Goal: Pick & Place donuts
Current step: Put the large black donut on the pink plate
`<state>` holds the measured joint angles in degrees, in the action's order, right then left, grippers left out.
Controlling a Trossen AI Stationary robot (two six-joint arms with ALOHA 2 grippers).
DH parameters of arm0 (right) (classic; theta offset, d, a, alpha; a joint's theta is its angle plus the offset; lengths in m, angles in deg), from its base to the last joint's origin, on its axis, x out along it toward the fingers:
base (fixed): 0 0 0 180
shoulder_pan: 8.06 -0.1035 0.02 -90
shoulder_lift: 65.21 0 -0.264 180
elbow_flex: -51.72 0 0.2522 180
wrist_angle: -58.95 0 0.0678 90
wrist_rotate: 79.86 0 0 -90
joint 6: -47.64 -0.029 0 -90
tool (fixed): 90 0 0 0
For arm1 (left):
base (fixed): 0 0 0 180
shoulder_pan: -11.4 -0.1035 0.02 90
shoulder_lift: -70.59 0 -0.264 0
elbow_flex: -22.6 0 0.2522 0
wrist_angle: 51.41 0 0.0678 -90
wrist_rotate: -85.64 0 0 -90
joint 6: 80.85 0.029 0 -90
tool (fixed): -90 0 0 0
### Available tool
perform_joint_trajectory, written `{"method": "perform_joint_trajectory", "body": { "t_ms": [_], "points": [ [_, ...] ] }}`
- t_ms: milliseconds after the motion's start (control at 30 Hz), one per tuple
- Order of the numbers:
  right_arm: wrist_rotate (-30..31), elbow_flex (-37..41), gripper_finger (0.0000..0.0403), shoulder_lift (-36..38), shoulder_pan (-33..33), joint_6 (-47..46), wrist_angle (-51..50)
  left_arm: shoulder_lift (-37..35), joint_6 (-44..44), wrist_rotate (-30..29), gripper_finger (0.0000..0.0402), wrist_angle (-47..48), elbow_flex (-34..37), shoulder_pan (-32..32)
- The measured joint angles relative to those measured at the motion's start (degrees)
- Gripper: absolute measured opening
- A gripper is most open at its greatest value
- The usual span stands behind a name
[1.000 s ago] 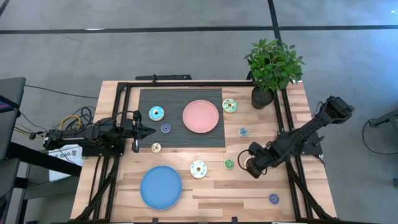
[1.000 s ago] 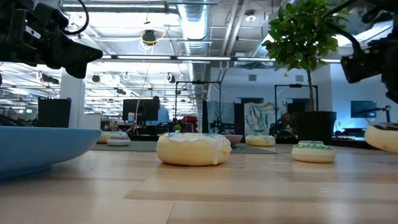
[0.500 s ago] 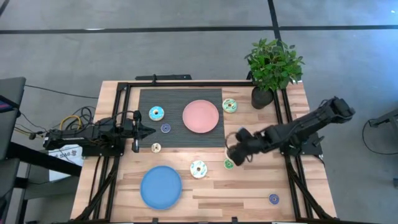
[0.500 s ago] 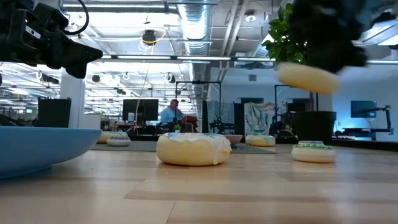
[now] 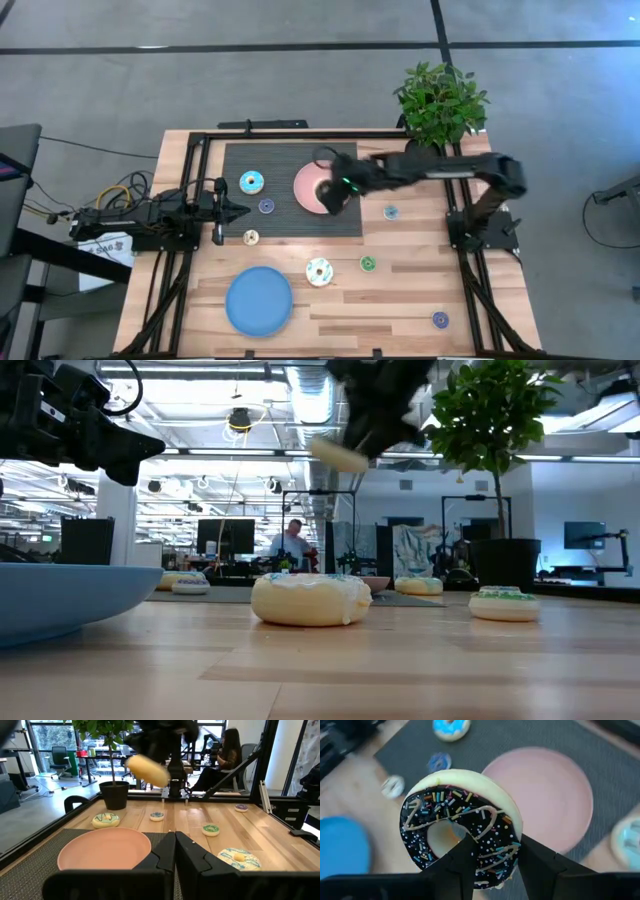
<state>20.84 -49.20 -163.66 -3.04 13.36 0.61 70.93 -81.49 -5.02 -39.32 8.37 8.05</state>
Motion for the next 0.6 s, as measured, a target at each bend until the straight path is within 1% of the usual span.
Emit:
{"method": "perform_joint_trajectory", "body": {
  "t_ms": [133, 200, 300, 400, 533, 600],
  "points": [
    [-3.2, -6.5, 0.0123, -8.9, 4.7, 1.7, -1.2, 0.0, 0.0, 0.0, 0.0000, 0.0, 0.0, 0.0],
    [-4.9, -8.5, 0.0123, -12.9, 6.8, 1.7, -1.7, 0.0, 0.0, 0.0, 0.0000, 0.0, 0.0, 0.0],
    [-5.2, -10.4, 0.0123, -17.6, 9.3, 1.7, -1.8, 0.0, 0.0, 0.0, 0.0000, 0.0, 0.0, 0.0],
    [-5.3, -11.1, 0.0123, -21.2, 11.5, 1.5, -1.0, 0.0, 0.0, 0.0, 0.0000, 0.0, 0.0, 0.0],
    [-8.5, -11.1, 0.0123, -24.4, 14.3, 0.0, -0.4, 0.0, 0.0, 0.0, 0.0000, 0.0, 0.0, 0.0],
    [-9.3, -11.1, 0.0123, -24.9, 15.3, -0.1, -0.8, 0.0, 0.0, 0.0, 0.0000, 0.0, 0.0, 0.0]
  ]
}}
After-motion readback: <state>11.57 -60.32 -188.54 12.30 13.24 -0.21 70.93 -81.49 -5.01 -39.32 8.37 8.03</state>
